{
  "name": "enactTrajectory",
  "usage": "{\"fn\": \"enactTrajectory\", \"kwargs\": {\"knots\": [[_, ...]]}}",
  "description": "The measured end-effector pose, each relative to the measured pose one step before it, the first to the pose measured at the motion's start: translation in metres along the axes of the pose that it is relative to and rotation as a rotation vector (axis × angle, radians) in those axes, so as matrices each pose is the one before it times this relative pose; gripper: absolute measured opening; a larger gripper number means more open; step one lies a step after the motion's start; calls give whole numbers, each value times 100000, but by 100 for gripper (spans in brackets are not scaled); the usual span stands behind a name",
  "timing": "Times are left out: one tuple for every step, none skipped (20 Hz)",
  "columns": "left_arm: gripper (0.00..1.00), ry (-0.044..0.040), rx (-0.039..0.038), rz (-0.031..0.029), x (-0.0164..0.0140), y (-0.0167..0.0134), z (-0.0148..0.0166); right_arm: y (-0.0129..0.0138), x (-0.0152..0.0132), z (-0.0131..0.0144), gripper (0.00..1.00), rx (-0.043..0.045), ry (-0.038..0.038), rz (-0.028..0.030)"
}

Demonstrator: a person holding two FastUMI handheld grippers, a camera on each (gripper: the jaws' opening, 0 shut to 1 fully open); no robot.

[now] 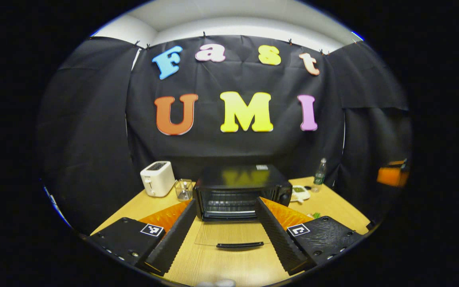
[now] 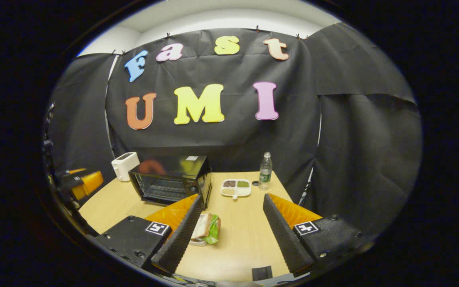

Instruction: Open the electric oven with the left hand, put the food in, and close the electric oven.

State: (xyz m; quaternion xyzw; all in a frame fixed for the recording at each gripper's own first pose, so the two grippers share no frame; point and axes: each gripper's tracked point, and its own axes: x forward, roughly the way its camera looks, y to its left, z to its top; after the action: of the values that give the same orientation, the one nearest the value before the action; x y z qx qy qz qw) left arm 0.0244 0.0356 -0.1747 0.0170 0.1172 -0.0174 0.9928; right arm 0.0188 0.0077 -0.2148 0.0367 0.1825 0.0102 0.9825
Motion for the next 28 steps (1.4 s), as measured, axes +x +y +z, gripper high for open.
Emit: {"fn": "enactTrajectory", "kwargs": {"knots": [[97,-3497,168,-102,-905,106,1800,550,582,-1549,99,693,3149,1443],[97,-3952,466,572,-1021,129,1837,466,640,-1471,99,788,3178,1167],[96,-2958,-355,378,-651,152,1447,376,783,-1331,99,770,2792,1440],[96,-2652,-374,719,-647,100,1322,240,979,-1490,99,738,3811,410],[96,-2446,-166,1379,-533,191,1039,237,1128,-1229,99,1304,3192,1364],[96,-543,239,1257,-427,454,658,193,1034,-1358,99,2804,3703,956],[96,-1339,-81,939,-523,377,626,416,918,-891,99,2271,3224,2323],[96,198,-451,588,-901,172,594,393,1119,-773,99,1398,2466,1002],[96,-300,80,215,-267,110,215,-58,1073,-189,99,540,975,-600],[96,430,153,318,-191,-195,35,-113,1279,-235,95,-123,1604,228],[96,640,-209,122,-122,31,-27,229,1039,-217,99,347,1834,881],[96,905,-195,-67,55,11,-122,-23,1297,-271,99,467,1405,249],[96,755,123,234,107,-45,-346,13,1179,-27,99,918,1781,187],[96,646,21,46,65,-32,-45,-35,900,-121,99,859,1896,828],[96,622,64,44,187,-82,-259,8,901,24,98,1143,2434,863],[96,678,70,138,195,20,-132,268,764,-50,98,632,2908,2841],[96,1340,128,71,108,-9,-295,335,616,-82,96,83,4166,2448],[96,586,82,308,248,-73,-252,-7,782,237,95,-145,2255,1710],[96,791,-2,453,322,21,-330,-367,675,414,95,-688,1199,-165],[96,1115,-270,353,463,60,-429,-358,491,192,87,-432,1838,-786],[96,1120,-553,337,292,-73,-221,17,427,1,93,338,1649,660],[96,1422,-776,180,529,-73,-317,139,510,35,90,1213,1383,1193],[96,764,-677,179,397,-123,-244,76,411,-168,81,1122,2783,1186],[96,596,-196,32,309,112,-16,261,75,-104,74,1679,2264,2186],[96,535,21,351,397,108,-147,158,58,-108,70,1016,2700,2083],[96,855,-100,126,257,-17,-141,0,-65,-72,64,1364,2770,1910],[96,541,-138,25,197,-91,-32,-125,44,-18,63,1782,2599,1544],[96,666,40,84,321,-116,-212,-203,-13,-19,64,1434,2215,1194]]}}
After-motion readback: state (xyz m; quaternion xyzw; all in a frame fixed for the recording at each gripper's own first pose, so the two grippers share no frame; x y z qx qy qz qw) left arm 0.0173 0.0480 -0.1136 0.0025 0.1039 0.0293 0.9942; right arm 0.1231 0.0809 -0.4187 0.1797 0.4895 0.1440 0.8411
